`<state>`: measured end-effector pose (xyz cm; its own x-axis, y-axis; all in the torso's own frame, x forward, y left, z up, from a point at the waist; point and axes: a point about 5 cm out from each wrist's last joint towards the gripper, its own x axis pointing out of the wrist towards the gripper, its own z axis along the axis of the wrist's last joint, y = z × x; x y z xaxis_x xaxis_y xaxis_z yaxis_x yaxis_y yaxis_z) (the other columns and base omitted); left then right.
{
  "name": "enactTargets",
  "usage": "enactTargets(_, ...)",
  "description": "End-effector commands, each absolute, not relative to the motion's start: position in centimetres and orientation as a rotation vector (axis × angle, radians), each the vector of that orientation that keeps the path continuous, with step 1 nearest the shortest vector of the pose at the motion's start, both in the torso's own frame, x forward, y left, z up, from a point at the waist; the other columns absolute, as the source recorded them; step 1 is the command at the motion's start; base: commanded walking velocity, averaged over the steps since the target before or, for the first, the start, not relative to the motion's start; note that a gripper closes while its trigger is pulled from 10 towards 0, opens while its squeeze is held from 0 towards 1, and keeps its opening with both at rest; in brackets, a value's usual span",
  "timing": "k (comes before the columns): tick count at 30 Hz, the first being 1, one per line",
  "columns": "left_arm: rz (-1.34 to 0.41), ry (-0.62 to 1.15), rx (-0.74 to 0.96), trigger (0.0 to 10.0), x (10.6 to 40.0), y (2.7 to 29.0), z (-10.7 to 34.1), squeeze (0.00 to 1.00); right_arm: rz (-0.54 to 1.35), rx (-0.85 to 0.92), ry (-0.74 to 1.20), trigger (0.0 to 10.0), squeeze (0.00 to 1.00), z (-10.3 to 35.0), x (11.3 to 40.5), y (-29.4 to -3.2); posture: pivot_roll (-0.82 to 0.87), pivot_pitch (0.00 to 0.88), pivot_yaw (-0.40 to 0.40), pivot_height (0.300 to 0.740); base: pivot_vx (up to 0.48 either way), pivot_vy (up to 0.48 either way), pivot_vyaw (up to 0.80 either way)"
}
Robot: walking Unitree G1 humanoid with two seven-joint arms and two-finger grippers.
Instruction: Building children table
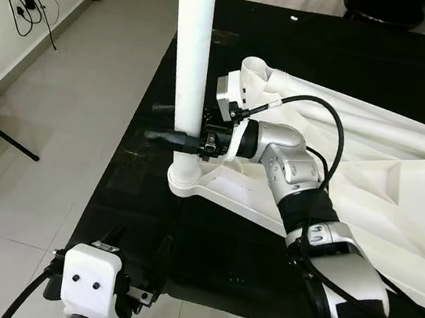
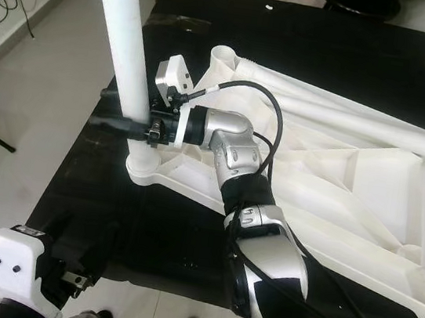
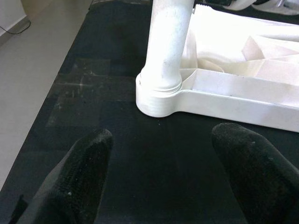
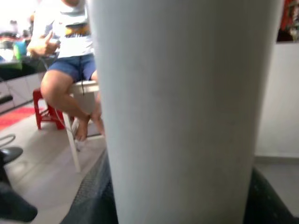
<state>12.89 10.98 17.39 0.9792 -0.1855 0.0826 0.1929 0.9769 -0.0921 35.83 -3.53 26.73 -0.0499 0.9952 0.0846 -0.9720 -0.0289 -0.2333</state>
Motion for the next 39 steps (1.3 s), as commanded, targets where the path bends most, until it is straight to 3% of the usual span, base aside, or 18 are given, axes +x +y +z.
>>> enactTargets(1, -0.206, -0.057, -0.105, 10.0, 12.5, 10.6, 17.4, 0.0, 1.673, -0.107, -0.241, 0.0, 0.0, 26.3, 35.5, -2.7, 0.2, 0.275, -0.053, 0.74, 0.0, 0.0, 0.0)
enactTargets(6, -0.205, -0.056, -0.108, 10.0, 12.6, 10.6, 17.4, 0.0, 1.633, -0.153, -0.223, 0.0, 0.0, 25.6, 35.8, -3.3, 0.18, 0.269, -0.064, 0.74, 0.0, 0.0, 0.0)
enactTargets(8, -0.201, -0.058, -0.11, 10.0, 12.7, 10.6, 17.3, 0.0, 1.464, -0.206, -0.168, 0.0, 0.0, 23.8, 35.9, -4.3, 0.16, 0.264, -0.074, 0.74, 0.0, 0.0, 0.0)
enactTargets(11, -0.2, -0.059, -0.111, 10.0, 12.7, 10.6, 17.3, 0.0, 1.411, -0.22, -0.152, 0.0, 0.0, 23.2, 35.8, -4.6, 0.15, 0.264, -0.076, 0.74, 0.0, 0.0, 0.0)
enactTargets(12, -0.198, -0.061, -0.111, 10.0, 12.7, 10.7, 17.3, 0.0, 1.166, -0.173, -0.09, 0.0, 0.0, 21.9, 36.0, -4.6, 0.14, 0.26, -0.071, 0.74, 0.0, 0.0, 0.0)
enactTargets(13, -0.196, -0.063, -0.11, 10.0, 12.8, 10.8, 17.4, 0.0, 0.781, -0.117, -0.005, 0.0, 0.0, 20.3, 35.9, -5.7, 0.13, 0.262, -0.064, 0.74, 0.0, 0.0, 0.0)
enactTargets(14, -0.196, -0.063, -0.11, 10.0, 12.8, 10.8, 17.4, 0.0, 0.781, -0.117, -0.005, 0.0, 0.0, 20.3, 35.9, -5.7, 0.13, 0.262, -0.064, 0.74, 0.0, 0.0, 0.0)
enactTargets(16, -0.197, -0.069, -0.11, 10.0, 13.1, 11.0, 17.4, 0.0, 0.512, -0.111, 0.078, 0.0, 0.0, 18.1, 32.1, -6.9, 0.11, 0.259, -0.036, 0.74, 0.0, 0.0, 0.0)
enactTargets(19, -0.201, -0.07, -0.113, 10.0, 13.4, 11.1, 17.3, 0.0, 0.548, -0.103, 0.048, 0.0, 0.0, 18.5, 31.7, -5.6, 0.1, 0.228, -0.023, 0.74, 0.0, 0.0, 0.0)
enactTargets(22, -0.203, -0.08, -0.115, 10.0, 14.1, 11.3, 17.1, 0.0, 0.646, -0.075, -0.02, 0.0, 0.0, 20.0, 32.4, -2.2, 0.1, 0.194, -0.031, 0.74, 0.0, 0.0, 0.0)
enactTargets(27, -0.194, -0.088, -0.116, 10.0, 14.3, 11.3, 17.1, 0.0, 0.688, -0.067, -0.033, 0.0, 0.0, 20.5, 32.3, -1.1, 0.1, 0.193, -0.035, 0.74, 0.0, 0.0, 0.0)
enactTargets(28, -0.189, -0.093, -0.116, 10.0, 14.5, 11.4, 17.1, 0.0, 0.715, -0.07, -0.033, 9.7, 0.0, 20.6, 32.0, -0.8, 0.1, 0.193, -0.034, 0.74, 0.0, 0.0, 0.0)
enactTargets(31, -0.185, -0.096, -0.115, 10.0, 14.6, 11.4, 17.1, 0.0, 0.767, -0.052, -0.038, 10.0, 0.0, 20.7, 31.6, -0.5, 0.09, 0.191, -0.032, 0.74, 0.0, 0.0, 0.0)
enactTargets(32, -0.187, -0.097, -0.116, 10.0, 14.7, 11.4, 17.2, 0.0, 0.8, -0.028, -0.05, 10.0, 1.0, 21.1, 31.2, -0.6, 0.09, 0.193, -0.033, 0.74, 0.0, 0.0, 0.0)
enactTargets(34, -0.189, -0.098, -0.116, 10.0, 14.8, 11.3, 17.2, 0.0, 0.821, -0.012, -0.059, 10.0, 1.0, 21.4, 30.9, -0.7, 0.09, 0.194, -0.034, 0.74, 0.0, 0.0, 0.0)
enactTargets(39, -0.2, -0.096, -0.125, 10.0, 14.9, 11.2, 17.1, 0.0, 1.161, 0.014, -0.159, 10.0, 1.0, 23.8, 31.8, -1.7, 0.08, 0.194, -0.039, 0.74, 0.0, 0.0, 0.0)
